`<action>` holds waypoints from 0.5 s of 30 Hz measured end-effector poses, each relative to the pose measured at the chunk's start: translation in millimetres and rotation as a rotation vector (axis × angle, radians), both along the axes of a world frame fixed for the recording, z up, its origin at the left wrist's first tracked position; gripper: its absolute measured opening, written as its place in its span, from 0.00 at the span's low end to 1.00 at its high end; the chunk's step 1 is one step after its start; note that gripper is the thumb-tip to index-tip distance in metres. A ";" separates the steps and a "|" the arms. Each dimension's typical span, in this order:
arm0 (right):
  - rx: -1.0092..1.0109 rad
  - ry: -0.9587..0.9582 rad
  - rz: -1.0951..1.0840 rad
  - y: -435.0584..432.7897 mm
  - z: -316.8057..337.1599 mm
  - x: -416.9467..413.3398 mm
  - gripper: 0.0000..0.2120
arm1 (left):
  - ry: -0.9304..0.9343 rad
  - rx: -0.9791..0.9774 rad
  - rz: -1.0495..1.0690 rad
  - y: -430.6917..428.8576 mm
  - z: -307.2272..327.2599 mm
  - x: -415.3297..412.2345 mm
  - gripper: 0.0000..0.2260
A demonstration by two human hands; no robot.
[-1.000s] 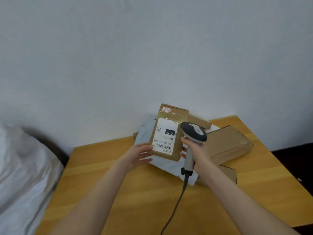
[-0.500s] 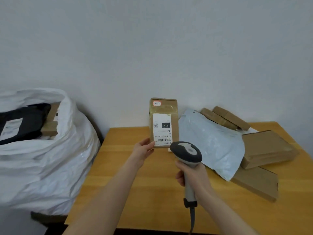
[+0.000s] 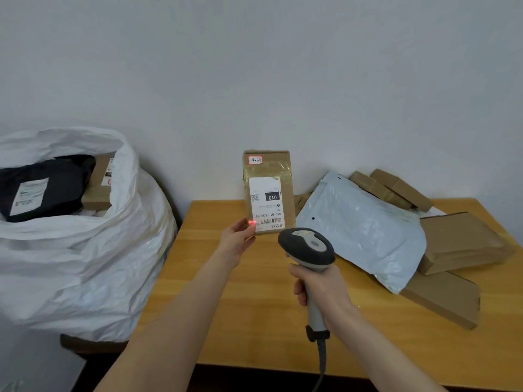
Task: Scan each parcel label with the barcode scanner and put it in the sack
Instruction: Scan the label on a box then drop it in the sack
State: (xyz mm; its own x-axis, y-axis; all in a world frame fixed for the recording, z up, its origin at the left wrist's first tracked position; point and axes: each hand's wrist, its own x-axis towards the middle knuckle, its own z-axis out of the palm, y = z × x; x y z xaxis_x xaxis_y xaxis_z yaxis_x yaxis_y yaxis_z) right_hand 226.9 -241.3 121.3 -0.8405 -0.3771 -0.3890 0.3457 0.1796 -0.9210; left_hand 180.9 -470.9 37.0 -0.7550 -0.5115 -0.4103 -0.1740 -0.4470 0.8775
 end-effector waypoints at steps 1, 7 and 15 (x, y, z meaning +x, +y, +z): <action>0.003 0.002 0.008 0.0 0.2 -0.4 0.05 | -0.002 -0.005 0.004 0.3 0.6 0.5 0.23; -0.002 0.007 0.047 5.6 5.2 -2.3 0.05 | -0.013 -0.031 0.040 -0.7 3.9 4.8 0.23; 0.010 0.024 0.111 11.0 7.0 -9.5 0.07 | -0.034 -0.058 0.075 1.9 7.9 3.6 0.23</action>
State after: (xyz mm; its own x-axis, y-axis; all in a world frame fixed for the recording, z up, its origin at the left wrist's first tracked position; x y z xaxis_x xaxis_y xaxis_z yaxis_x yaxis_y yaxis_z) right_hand 217.3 -230.3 128.3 -0.8026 -0.4648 -0.3738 0.3015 0.2247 -0.9266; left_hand 184.5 -469.1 44.8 -0.6999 -0.5895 -0.4033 -0.1722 -0.4088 0.8962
